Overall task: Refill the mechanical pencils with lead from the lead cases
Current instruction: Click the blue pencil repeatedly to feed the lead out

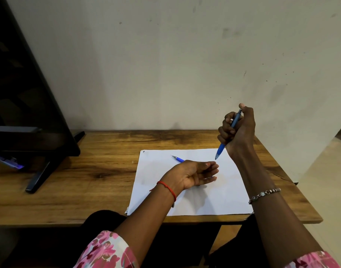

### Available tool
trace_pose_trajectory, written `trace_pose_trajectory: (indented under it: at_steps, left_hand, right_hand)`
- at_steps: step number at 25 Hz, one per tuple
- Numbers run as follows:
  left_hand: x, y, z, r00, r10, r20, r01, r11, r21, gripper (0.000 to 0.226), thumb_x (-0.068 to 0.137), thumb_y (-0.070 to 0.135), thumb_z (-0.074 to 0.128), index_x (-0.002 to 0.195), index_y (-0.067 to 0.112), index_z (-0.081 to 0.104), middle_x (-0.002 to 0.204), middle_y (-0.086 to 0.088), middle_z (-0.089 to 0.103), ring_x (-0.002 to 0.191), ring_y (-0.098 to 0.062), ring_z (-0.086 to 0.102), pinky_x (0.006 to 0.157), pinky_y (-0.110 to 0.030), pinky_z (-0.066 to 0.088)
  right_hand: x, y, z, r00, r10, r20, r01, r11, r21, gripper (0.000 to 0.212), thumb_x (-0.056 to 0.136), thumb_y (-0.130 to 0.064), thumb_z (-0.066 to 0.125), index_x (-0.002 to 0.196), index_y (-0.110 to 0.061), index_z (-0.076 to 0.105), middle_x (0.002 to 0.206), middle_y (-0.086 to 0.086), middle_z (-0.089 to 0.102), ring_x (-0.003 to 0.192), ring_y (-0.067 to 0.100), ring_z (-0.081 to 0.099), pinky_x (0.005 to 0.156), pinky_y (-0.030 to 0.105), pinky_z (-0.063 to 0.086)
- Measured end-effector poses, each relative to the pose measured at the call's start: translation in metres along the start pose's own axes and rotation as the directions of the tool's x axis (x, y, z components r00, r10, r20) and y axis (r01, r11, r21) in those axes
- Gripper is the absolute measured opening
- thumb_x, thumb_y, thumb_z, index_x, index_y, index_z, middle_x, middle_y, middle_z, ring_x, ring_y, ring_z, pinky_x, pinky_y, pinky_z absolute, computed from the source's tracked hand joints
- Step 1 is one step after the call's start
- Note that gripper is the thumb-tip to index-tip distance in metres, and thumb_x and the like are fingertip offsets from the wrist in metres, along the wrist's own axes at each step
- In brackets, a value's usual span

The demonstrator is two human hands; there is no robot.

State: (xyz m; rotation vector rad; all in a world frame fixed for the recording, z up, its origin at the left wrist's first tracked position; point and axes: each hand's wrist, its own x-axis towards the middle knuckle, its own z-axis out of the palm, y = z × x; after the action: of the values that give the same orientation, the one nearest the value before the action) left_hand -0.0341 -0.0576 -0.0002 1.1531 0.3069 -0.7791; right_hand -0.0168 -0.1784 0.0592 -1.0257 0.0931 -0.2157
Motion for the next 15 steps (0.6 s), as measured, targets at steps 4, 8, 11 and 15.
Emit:
trace_pose_trajectory:
  at_steps: [4, 8, 11, 15]
  left_hand:
    - [0.0003, -0.001, 0.0001, 1.0, -0.003, -0.009, 0.003, 1.0, 0.005, 0.02, 0.094, 0.0, 0.044, 0.086, -0.001, 0.062, 0.076, -0.01, 0.067, 0.076, -0.019, 0.062, 0.085, -0.037, 0.05]
    - [0.0016, -0.0023, 0.0001, 1.0, -0.006, -0.009, 0.006, 1.0, 0.01, 0.02, 0.094, 0.0, 0.044, 0.085, -0.001, 0.062, 0.065, -0.009, 0.069, 0.076, -0.019, 0.063, 0.087, -0.037, 0.048]
    - [0.0014, -0.0023, -0.0002, 1.0, -0.006, -0.013, 0.007, 1.0, 0.016, 0.019, 0.094, 0.001, 0.044, 0.087, -0.001, 0.062, 0.072, -0.01, 0.069, 0.077, -0.019, 0.062, 0.088, -0.037, 0.048]
    - [0.0008, -0.0032, -0.0004, 1.0, -0.007, -0.011, 0.007, 1.0, 0.02, 0.019, 0.094, 0.001, 0.044, 0.088, -0.001, 0.061, 0.083, -0.011, 0.065, 0.078, -0.019, 0.062, 0.089, -0.037, 0.047]
  right_hand:
    - [-0.0006, -0.0006, 0.0007, 1.0, 0.007, 0.03, -0.007, 1.0, 0.02, 0.044, 0.093, -0.036, 0.032, 0.055, -0.013, 0.038, 0.035, -0.007, 0.025, 0.031, 0.006, 0.02, 0.038, 0.013, 0.019]
    - [-0.0011, 0.0009, -0.0003, 1.0, -0.002, 0.031, 0.001, 1.0, 0.019, 0.045, 0.093, -0.039, 0.032, 0.056, -0.013, 0.038, 0.036, -0.007, 0.025, 0.031, 0.006, 0.02, 0.038, 0.014, 0.019]
    - [-0.0015, 0.0002, -0.0007, 1.0, -0.001, 0.031, 0.0, 1.0, 0.028, 0.045, 0.093, -0.037, 0.031, 0.056, -0.013, 0.038, 0.036, -0.007, 0.025, 0.032, 0.006, 0.02, 0.038, 0.013, 0.019]
    - [-0.0014, 0.0011, -0.0016, 1.0, 0.001, 0.029, -0.002, 1.0, 0.02, 0.045, 0.094, -0.037, 0.031, 0.057, -0.013, 0.039, 0.036, -0.007, 0.026, 0.032, 0.006, 0.021, 0.039, 0.013, 0.02]
